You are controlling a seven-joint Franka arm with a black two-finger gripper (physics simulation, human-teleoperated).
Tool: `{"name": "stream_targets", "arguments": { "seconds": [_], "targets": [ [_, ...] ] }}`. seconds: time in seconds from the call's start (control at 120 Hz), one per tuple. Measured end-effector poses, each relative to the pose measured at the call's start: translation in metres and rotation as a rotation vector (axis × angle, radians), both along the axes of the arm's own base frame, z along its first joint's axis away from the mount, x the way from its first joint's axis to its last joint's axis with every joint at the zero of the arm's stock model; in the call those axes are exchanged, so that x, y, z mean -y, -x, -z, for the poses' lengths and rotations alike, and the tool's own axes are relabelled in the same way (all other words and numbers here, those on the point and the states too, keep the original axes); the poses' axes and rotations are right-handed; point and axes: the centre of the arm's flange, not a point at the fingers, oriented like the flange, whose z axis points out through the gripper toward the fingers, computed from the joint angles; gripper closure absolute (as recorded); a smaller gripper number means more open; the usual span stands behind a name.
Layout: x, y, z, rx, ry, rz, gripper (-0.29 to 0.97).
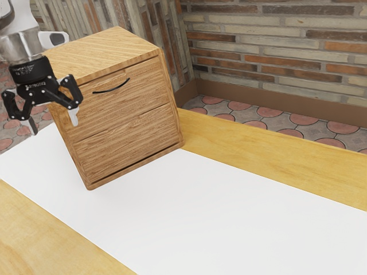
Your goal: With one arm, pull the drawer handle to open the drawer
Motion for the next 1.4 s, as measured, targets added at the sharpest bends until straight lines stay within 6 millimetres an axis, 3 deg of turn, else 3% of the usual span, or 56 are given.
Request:
{"name": "stream_targets", "arguments": {
  "seconds": [0.167,0.192,0.217,0.267,0.3,0.35,0.392,0.433,0.467,0.517,0.575,0.683,0.867,0.992,1.133,1.4],
  "targets": [
    [0.027,-0.025,-0.01,0.11,-0.046,-0.046,0.02],
    [0.028,-0.022,-0.023,0.141,-0.07,-0.066,0.02],
    [0.032,-0.011,-0.052,0.187,-0.147,-0.105,0.02],
    [0.075,-0.003,-0.093,0.264,-0.261,-0.096,0.03],
    [0.099,-0.003,-0.104,0.29,-0.299,-0.067,0.03],
    [0.117,-0.005,-0.108,0.299,-0.362,-0.028,0.04],
    [0.127,-0.01,-0.107,0.289,-0.427,0.017,0.04],
    [0.114,-0.022,-0.096,0.276,-0.492,0.068,0.04],
    [0.096,-0.033,-0.086,0.273,-0.533,0.113,0.04],
    [0.05,-0.042,-0.075,0.27,-0.587,0.147,0.04],
    [0.013,-0.032,-0.066,0.22,-0.696,0.124,0.03],
    [0.03,-0.038,-0.031,0.184,-0.785,0.191,0.04],
    [0.076,-0.085,0.006,0.327,-0.748,0.558,0.04],
    [0.07,-0.102,0.018,0.382,-0.73,0.74,0.05],
    [0.035,-0.108,0.015,0.426,-0.704,0.902,0.06],
    [0.048,-0.122,0.028,0.389,-0.7,1.206,0.08]
  ]
}}
